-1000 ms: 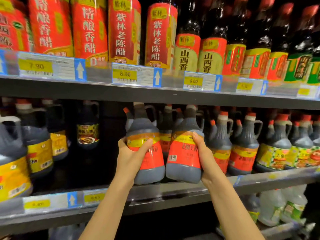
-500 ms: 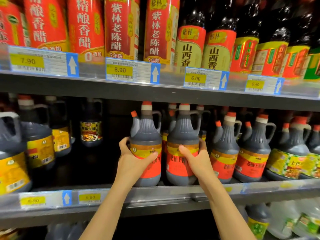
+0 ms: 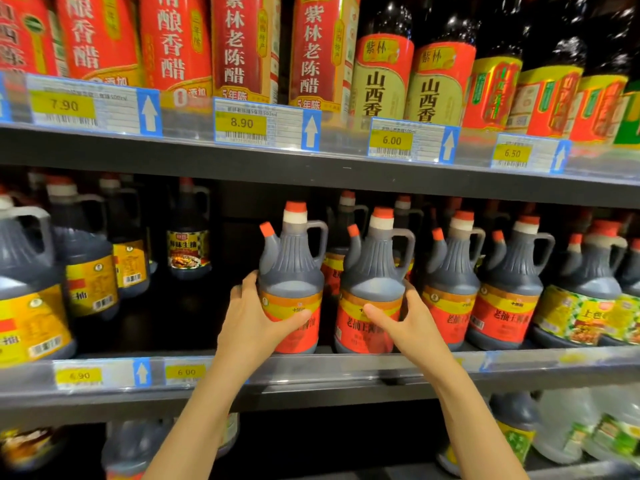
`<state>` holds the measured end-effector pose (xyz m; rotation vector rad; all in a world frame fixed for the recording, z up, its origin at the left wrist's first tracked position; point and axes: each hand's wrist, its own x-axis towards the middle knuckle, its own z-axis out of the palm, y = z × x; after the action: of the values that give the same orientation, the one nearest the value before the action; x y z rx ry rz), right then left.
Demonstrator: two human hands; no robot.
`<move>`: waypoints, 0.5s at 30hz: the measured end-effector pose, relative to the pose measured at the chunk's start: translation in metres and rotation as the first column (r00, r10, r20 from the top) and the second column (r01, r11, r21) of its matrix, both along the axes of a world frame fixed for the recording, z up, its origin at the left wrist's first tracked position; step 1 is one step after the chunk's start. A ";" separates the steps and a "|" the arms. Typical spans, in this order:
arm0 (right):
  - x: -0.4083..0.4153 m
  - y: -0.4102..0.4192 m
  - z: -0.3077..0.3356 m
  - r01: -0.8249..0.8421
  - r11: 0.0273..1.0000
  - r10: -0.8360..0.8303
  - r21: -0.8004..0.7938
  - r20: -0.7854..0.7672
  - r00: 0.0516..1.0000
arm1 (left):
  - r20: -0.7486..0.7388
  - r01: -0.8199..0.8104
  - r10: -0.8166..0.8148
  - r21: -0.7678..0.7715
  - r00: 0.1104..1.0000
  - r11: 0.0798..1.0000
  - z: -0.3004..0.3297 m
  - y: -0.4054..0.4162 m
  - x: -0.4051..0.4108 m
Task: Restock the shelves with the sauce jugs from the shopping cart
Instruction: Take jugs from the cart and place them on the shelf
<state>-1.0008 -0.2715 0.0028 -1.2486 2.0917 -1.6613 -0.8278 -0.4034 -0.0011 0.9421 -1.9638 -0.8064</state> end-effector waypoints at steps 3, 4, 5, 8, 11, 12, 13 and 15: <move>0.008 0.002 -0.003 0.104 0.994 -0.107 -0.033 -0.093 0.990 | -0.003 -0.025 0.025 -0.042 1.000 0.999 -0.003 0.008 0.000; 0.013 0.001 -0.005 0.144 0.988 -0.149 -0.055 -0.112 0.982 | -0.004 -0.039 0.038 -0.055 0.999 0.998 -0.004 0.011 0.000; 0.019 0.000 -0.007 0.178 0.982 -0.186 -0.066 -0.128 0.974 | 0.004 -0.056 0.056 -0.071 0.998 0.996 -0.005 0.014 -0.001; 0.034 -0.009 -0.013 0.264 0.964 -0.266 -0.037 -0.204 0.942 | 0.030 -0.104 0.108 -0.104 0.994 0.989 -0.006 0.020 -0.003; 0.032 -0.014 -0.015 0.302 0.952 -0.303 -0.042 -0.226 0.926 | 0.004 -0.107 0.108 -0.096 0.994 0.990 -0.004 0.018 -0.006; 0.029 -0.014 -0.015 0.297 0.954 -0.300 -0.046 -0.214 0.930 | -0.002 -0.100 0.100 -0.093 0.995 0.991 -0.004 0.017 -0.008; 0.026 -0.014 -0.015 0.292 0.955 -0.295 -0.044 -0.205 0.933 | -0.005 -0.091 0.091 -0.093 0.996 0.992 -0.003 0.016 -0.010; 0.019 -0.012 -0.014 0.289 0.957 -0.289 -0.031 -0.212 0.934 | 0.002 -0.076 0.077 -0.095 0.997 0.993 -0.002 0.014 -0.016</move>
<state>-0.9814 -0.2832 -0.0114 -1.2152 2.5118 -1.7028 -0.8439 -0.3895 -0.0033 0.9583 -1.9406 -0.6623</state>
